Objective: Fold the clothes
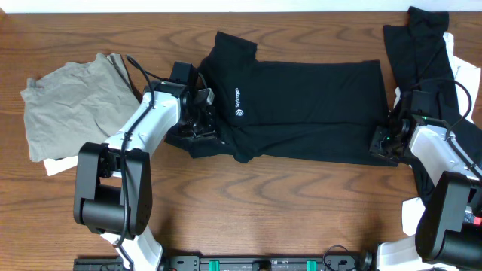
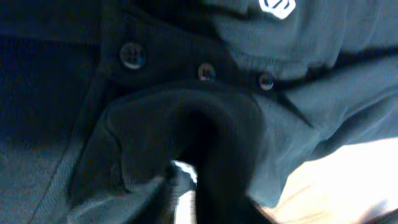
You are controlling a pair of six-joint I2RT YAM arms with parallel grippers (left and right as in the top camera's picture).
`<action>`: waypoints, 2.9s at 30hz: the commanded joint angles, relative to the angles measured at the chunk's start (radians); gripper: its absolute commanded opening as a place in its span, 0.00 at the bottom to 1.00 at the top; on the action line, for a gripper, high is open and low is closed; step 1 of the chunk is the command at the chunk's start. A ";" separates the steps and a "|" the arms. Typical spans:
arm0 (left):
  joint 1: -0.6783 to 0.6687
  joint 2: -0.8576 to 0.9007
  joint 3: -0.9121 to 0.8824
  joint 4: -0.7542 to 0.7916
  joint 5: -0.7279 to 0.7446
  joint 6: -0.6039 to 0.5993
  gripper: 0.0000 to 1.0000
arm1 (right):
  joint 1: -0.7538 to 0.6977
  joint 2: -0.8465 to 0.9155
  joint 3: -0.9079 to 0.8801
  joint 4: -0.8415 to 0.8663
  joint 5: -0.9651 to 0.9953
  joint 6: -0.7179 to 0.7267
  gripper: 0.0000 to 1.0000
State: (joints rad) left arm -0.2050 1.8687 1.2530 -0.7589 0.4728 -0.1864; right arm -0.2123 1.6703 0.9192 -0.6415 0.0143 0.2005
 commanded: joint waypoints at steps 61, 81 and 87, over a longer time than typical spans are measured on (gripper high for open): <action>-0.196 0.080 -0.026 0.274 -0.125 -0.474 0.35 | -0.009 -0.015 -0.005 -0.016 -0.003 -0.016 0.18; -0.134 -0.006 -0.009 0.574 -0.038 -0.462 0.60 | -0.009 -0.015 -0.005 -0.001 0.004 -0.019 0.18; -0.133 -0.005 -0.009 0.535 -0.005 -0.462 0.67 | -0.009 -0.015 -0.005 -0.001 0.004 -0.019 0.18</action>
State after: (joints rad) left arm -0.3405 1.8671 1.2346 -0.2054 0.4648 -0.6548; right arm -0.2123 1.6703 0.9188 -0.6449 0.0147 0.1940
